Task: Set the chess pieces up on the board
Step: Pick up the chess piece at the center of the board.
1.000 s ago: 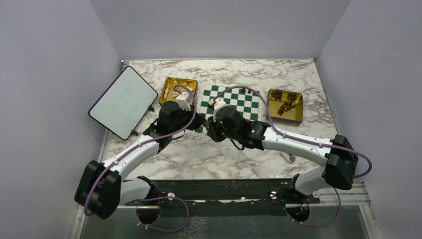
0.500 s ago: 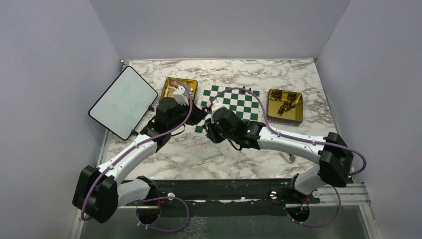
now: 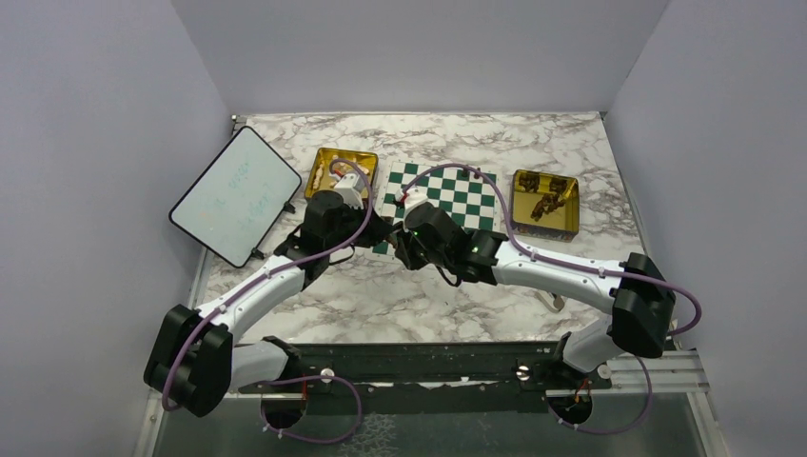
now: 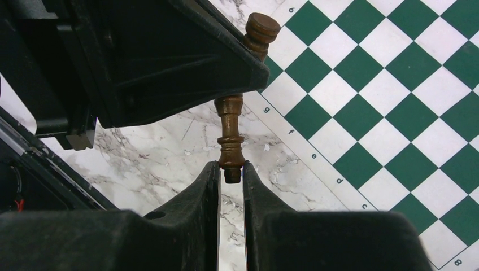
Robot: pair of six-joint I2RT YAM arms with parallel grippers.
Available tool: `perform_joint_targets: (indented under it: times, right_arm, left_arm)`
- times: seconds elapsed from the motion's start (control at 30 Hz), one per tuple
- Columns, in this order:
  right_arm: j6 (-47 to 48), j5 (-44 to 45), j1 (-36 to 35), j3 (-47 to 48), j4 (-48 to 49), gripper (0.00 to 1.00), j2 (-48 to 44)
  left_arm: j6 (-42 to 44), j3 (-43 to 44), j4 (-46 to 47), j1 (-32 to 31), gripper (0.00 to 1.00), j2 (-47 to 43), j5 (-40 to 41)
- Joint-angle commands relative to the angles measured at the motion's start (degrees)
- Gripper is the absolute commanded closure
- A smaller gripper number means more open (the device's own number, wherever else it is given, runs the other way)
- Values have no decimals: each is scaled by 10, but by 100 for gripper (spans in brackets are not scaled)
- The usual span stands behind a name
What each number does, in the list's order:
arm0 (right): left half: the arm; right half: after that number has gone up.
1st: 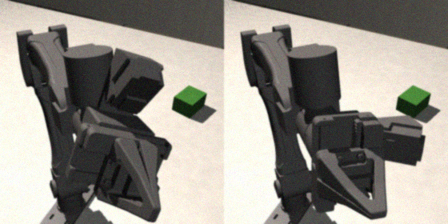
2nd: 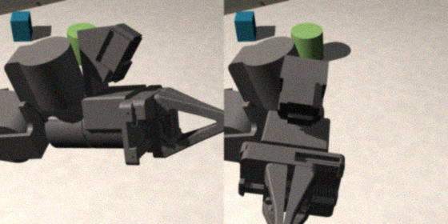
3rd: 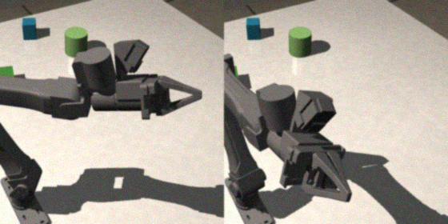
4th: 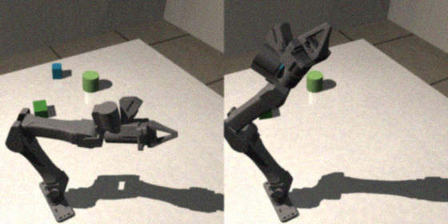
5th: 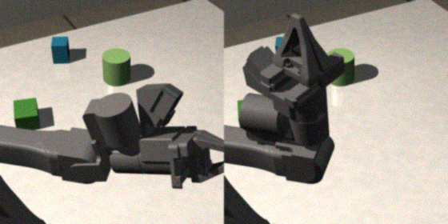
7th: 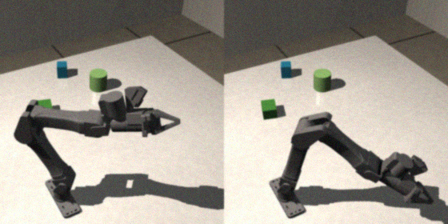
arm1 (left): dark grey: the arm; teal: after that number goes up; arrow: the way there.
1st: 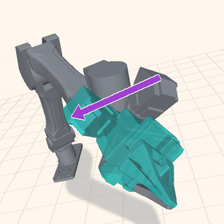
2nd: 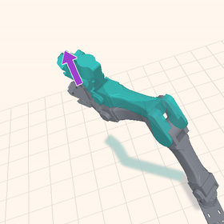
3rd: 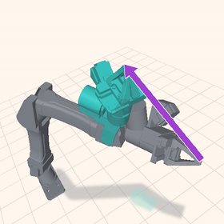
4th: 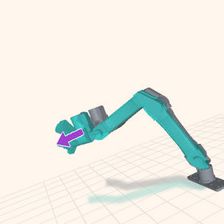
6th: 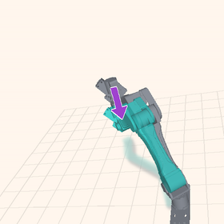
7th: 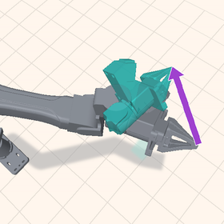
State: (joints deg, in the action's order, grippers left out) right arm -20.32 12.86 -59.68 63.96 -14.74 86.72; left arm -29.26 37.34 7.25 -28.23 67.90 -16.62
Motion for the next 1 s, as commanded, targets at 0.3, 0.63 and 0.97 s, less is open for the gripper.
perform_joint_targets:
  times: [0.3, 0.63, 0.97]
  right_arm:
    - [6, 48, -2, 19, 25, 96, -1]
    - [17, 37, -2, 8, 44, 96, -12]
    - [25, 23, -2, 2, 48, 99, -5]
  left_arm:
    - [21, -17, -1, -1, 100, 2, -18]
    - [25, -22, 0, -1, 100, 4, -13]
    - [16, -30, 12, -1, 100, 9, -7]
